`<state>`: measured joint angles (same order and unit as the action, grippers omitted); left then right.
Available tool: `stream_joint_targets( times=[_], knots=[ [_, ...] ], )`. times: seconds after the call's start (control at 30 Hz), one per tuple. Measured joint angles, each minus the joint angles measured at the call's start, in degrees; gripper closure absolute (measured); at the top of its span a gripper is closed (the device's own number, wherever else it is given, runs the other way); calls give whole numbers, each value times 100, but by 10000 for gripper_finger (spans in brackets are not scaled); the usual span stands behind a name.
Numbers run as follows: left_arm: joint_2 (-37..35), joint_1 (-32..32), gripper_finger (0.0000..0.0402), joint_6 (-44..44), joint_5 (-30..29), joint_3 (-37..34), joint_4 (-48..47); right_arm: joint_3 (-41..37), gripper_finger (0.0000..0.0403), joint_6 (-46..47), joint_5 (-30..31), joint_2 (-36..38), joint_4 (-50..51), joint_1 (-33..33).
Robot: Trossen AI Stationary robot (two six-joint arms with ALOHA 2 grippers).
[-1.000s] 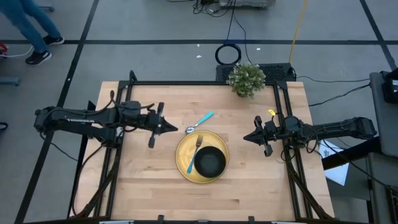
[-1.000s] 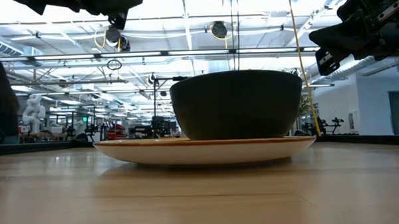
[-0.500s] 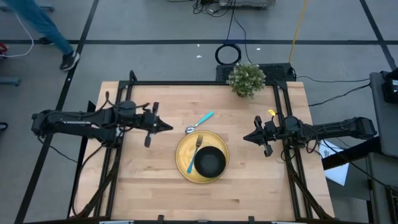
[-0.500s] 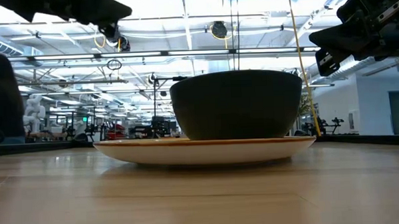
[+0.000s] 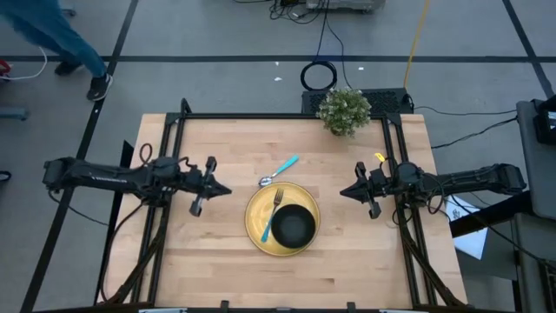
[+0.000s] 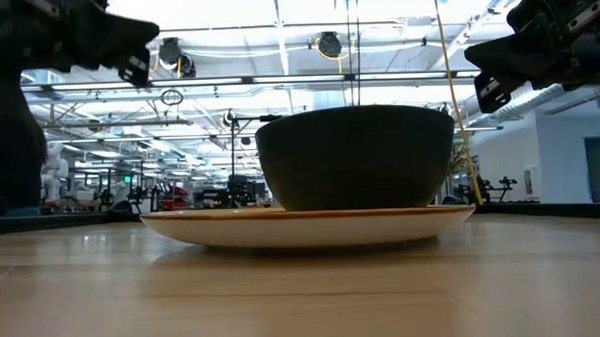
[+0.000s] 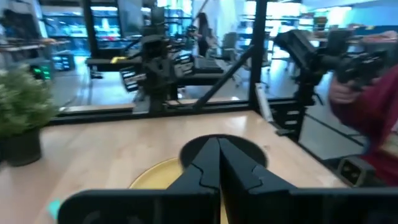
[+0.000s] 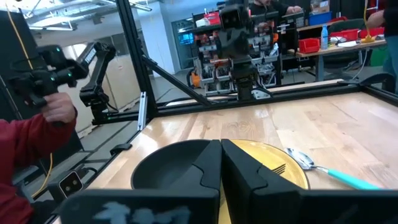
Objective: Set table place
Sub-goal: Put the spoon into the top black bowl
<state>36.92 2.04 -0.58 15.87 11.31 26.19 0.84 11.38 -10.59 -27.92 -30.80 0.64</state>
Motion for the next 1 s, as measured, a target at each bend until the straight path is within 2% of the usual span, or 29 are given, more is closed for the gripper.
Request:
stream_joint_targets(
  times=[0.17,0.27,0.67,0.83,1.0],
  knots=[
    [-23,-29,401,49,-381,-421,728,0,403,-2,0,0,-73,2],
    [-23,-121,401,66,-415,-547,1022,-1,403,-4,0,-2,-71,2],
    [-21,-543,401,-654,-562,-612,889,-1,403,-7,0,-2,-71,2],
    [-19,-590,401,-752,-915,-612,564,0,403,-7,0,-2,-71,0],
    [-21,-590,401,-984,-822,-612,569,0,403,-7,1,-2,-71,0]
  ],
)
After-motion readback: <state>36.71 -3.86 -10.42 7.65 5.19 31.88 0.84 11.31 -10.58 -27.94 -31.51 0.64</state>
